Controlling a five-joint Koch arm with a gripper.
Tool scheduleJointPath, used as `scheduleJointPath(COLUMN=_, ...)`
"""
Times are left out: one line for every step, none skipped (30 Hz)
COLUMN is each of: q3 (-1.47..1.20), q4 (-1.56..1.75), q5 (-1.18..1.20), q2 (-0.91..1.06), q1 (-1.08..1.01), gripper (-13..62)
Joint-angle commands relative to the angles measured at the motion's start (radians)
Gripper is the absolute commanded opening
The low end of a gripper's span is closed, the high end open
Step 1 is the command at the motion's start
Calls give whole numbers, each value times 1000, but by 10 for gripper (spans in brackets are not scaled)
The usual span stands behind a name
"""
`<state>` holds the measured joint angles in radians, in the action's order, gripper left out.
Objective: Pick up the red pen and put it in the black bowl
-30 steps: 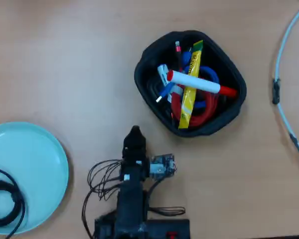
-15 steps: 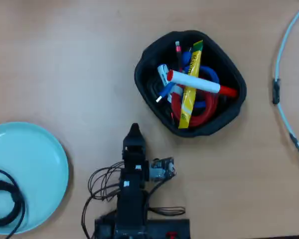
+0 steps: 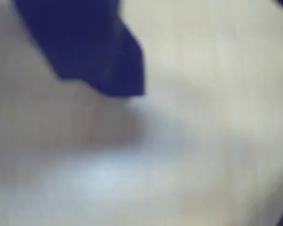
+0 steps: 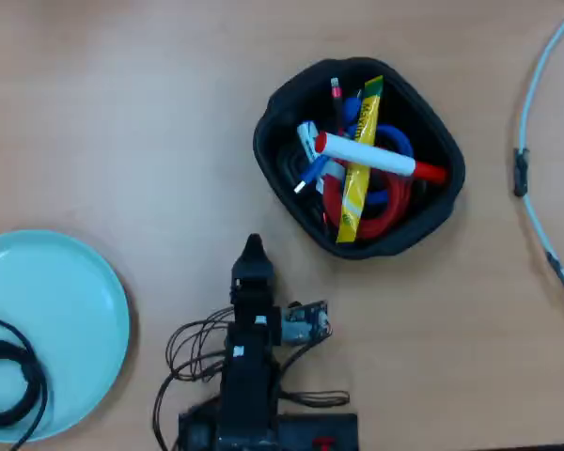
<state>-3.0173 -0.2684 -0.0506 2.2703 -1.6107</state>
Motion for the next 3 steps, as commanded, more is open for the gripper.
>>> scheduleJointPath(q3=-94, q4=-61, q5=-8, q2=101, q1=0, gripper=437)
scheduleJointPath(q3=-94, q4=-61, q5=-8, q2=101, q1=0, gripper=437)
scheduleJointPath(q3=-94, q4=-61, q5=-8, q2=101, q1=0, gripper=437)
